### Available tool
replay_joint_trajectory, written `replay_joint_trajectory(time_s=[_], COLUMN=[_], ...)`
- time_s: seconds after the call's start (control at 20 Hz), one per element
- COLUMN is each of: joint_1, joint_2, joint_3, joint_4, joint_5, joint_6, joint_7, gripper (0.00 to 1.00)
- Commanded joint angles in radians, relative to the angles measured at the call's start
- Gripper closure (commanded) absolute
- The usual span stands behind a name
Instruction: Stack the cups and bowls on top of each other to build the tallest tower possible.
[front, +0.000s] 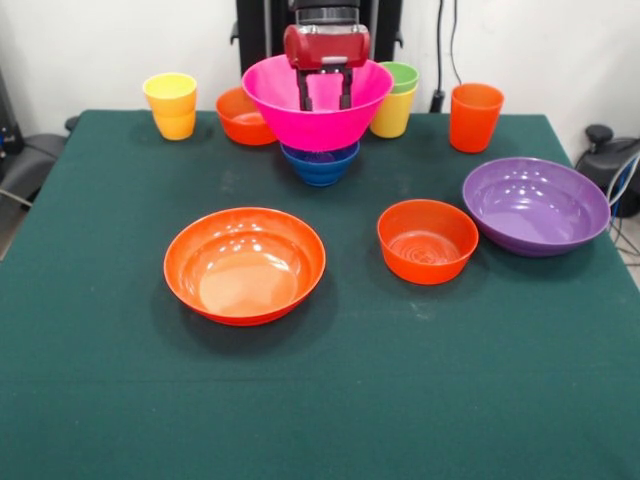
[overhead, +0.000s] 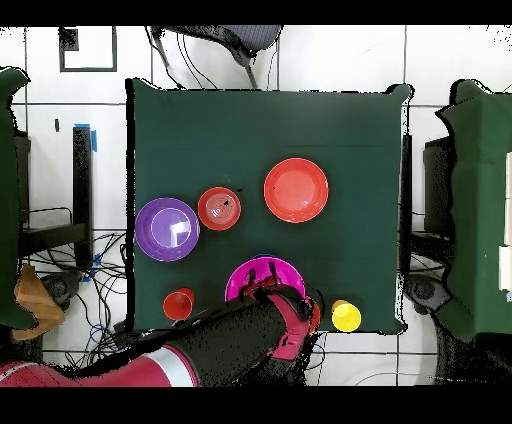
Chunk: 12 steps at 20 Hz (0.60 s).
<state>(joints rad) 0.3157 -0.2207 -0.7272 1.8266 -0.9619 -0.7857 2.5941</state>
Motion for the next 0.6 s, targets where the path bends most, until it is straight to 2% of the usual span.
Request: replay_joint_trajectory(time_s=[0.05, 0.6], joint_1=[0.028, 0.044], joint_2=[0.038, 0.082], joint_3=[0.072, 0.048], joint_4=[-0.039, -0.041], joint_5=[0.079, 0.123], joint_6=[-0.038, -0.067], joint_7=[-0.292, -0.301], gripper=[0.0, 0.0])
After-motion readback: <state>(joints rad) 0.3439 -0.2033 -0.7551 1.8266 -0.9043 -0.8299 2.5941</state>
